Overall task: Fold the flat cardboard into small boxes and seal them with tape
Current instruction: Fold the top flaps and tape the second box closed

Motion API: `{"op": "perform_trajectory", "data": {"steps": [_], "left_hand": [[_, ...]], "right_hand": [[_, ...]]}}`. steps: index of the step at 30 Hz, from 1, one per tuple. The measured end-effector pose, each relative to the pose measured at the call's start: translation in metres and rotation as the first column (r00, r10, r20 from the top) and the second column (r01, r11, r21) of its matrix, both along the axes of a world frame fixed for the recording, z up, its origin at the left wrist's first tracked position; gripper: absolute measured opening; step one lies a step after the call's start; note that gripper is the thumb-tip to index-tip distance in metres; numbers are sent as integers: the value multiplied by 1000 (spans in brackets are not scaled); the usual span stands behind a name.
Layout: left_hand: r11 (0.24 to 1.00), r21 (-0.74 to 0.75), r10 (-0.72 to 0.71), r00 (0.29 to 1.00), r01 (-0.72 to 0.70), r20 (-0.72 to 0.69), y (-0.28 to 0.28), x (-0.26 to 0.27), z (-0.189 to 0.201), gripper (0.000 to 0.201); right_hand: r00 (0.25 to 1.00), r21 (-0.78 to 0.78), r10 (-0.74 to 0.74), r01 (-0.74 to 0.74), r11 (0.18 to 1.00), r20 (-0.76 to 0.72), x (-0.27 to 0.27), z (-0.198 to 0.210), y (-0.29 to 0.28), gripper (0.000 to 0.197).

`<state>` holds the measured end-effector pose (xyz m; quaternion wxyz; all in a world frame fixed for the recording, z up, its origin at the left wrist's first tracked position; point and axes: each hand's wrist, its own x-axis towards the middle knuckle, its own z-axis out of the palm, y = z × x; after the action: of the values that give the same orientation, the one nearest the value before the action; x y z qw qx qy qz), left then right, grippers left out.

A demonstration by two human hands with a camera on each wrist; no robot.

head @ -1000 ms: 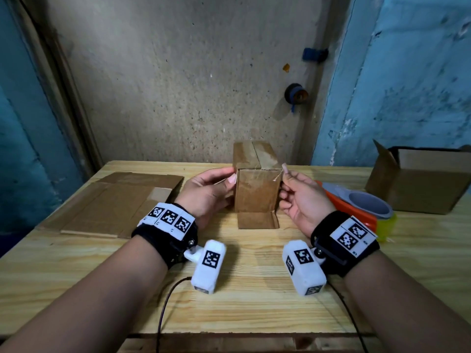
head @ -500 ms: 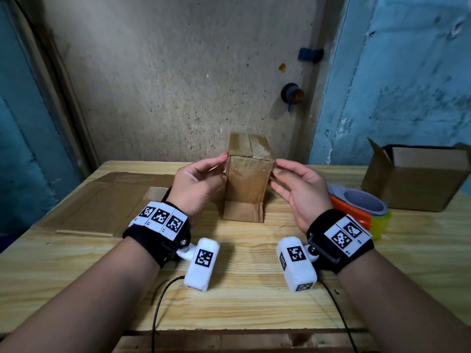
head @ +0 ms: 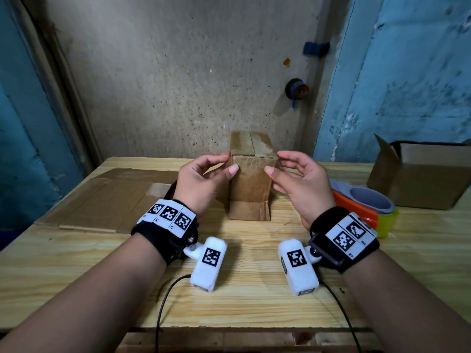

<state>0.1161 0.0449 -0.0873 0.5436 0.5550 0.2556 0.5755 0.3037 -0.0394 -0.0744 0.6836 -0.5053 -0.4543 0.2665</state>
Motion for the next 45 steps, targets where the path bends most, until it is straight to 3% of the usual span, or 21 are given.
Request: {"op": "perform_trajectory", "data": {"steps": [5,9,22,45], "left_hand": [[1000,12,-1,1000,1,-23,-1,2,0,21],[1000,13,2,1000,-2,-21,-1,4,1,23],[1000,3,-12,999,13,-48,0,7,-1,14],[993,-73,-98,995,97,-6,6,7,-6,7]], "right_hand": [[995,30,-56,54,998,86,-3,1,-1,35],[990,55,-24,16,998,140,-4,2,-3,18],[984,29,-13,8,1000,177,-2,-1,1,8],[985,-53,-10,19,998,174,-4,2,-1,8]]}}
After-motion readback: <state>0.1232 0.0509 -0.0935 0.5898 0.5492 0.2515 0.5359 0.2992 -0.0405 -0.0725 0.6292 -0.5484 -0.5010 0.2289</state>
